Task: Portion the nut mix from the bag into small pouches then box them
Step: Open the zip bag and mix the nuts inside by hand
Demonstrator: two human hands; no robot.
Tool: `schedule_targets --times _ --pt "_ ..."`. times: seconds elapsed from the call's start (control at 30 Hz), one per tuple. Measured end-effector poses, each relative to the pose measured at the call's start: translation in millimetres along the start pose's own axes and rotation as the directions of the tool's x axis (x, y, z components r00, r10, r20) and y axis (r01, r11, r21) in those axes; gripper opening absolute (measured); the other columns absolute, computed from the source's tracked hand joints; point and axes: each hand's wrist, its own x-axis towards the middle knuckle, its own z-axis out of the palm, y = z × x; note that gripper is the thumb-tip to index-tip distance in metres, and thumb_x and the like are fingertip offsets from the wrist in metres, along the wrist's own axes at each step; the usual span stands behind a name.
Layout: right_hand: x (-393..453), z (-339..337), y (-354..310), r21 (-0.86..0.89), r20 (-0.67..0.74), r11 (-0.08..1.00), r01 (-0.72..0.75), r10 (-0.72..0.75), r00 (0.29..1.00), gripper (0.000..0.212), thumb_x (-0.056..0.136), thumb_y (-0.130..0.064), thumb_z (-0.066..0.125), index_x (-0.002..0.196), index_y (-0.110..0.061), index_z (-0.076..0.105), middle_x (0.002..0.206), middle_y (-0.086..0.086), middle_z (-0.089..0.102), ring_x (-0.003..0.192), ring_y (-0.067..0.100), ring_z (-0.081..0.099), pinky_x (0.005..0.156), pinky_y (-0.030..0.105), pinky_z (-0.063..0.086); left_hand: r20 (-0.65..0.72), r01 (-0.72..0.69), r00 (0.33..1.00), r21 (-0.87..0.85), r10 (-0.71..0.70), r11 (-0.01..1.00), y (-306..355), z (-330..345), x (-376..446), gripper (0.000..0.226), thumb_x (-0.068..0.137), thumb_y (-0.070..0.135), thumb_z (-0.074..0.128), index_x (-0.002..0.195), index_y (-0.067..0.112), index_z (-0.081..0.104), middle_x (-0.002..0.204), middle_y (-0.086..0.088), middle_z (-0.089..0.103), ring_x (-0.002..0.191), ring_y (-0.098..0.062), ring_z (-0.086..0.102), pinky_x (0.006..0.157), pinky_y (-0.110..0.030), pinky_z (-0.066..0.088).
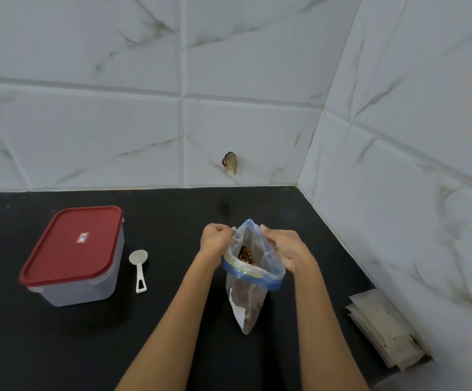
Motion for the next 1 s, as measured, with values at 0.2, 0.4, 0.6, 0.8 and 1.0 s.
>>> schedule_targets --times 0.2,0.4,0.6,0.8,1.0 --pt "-17 -17 9 -0.564 -0.234 0.826 0.023 -0.187 0.954 0.050 0.088 -0.052 0.054 0.111 -0.008 0.058 0.105 0.009 0.061 0.091 0.020 0.058 0.080 0.034 0.048 -0.116 -0.083 0.979 0.528 0.168 0.845 5 -3 -26 0.061 0.082 0.064 0.057 0.094 0.005 0.061 0.078 -0.007 0.058 0.061 -0.012 0.052 0.047 -0.021 0.035" --pt "-57 -32 13 -0.490 -0.193 0.855 -0.168 0.082 0.978 0.043 0.085 -0.048 0.062 0.093 -0.007 0.050 0.084 0.008 0.063 0.070 0.016 0.066 0.070 0.030 0.058 -0.149 0.008 0.984 0.572 0.095 0.820 7 -7 -76 0.059 0.071 0.067 0.067 0.071 0.012 0.048 0.074 -0.005 0.059 0.064 -0.017 0.060 0.053 -0.026 0.049" --pt "-72 -31 30 -0.082 -0.061 0.984 -0.158 0.153 0.986 0.010 0.084 -0.010 0.068 0.088 -0.002 0.063 0.080 0.013 0.069 0.067 0.018 0.070 0.052 0.023 0.056 0.000 0.172 0.985 0.049 -0.172 0.984 1 -9 -98 0.033 0.074 0.024 0.082 0.086 -0.003 0.068 0.074 -0.012 0.069 0.059 -0.016 0.066 0.054 -0.025 0.055" --pt "-84 -23 47 0.354 -0.002 0.926 -0.131 0.141 0.990 0.006 0.085 -0.001 0.065 0.090 -0.001 0.062 0.088 0.017 0.069 0.077 0.024 0.070 0.065 0.032 0.058 0.165 0.348 0.937 -0.489 -0.307 0.800 -18 0 -114 0.017 0.081 0.002 0.071 0.096 -0.002 0.063 0.084 -0.015 0.069 0.075 -0.022 0.069 0.051 -0.029 0.058" --pt "-89 -30 53 0.640 0.212 0.722 -0.264 0.165 0.963 0.018 0.091 0.009 0.048 0.105 0.003 0.058 0.103 0.023 0.064 0.091 0.029 0.065 0.083 0.041 0.051 0.348 0.458 0.889 -0.651 -0.299 0.605 -28 -5 -124 0.014 0.087 -0.005 0.058 0.096 0.003 0.064 0.089 -0.014 0.069 0.086 -0.023 0.064 0.075 -0.038 0.050"
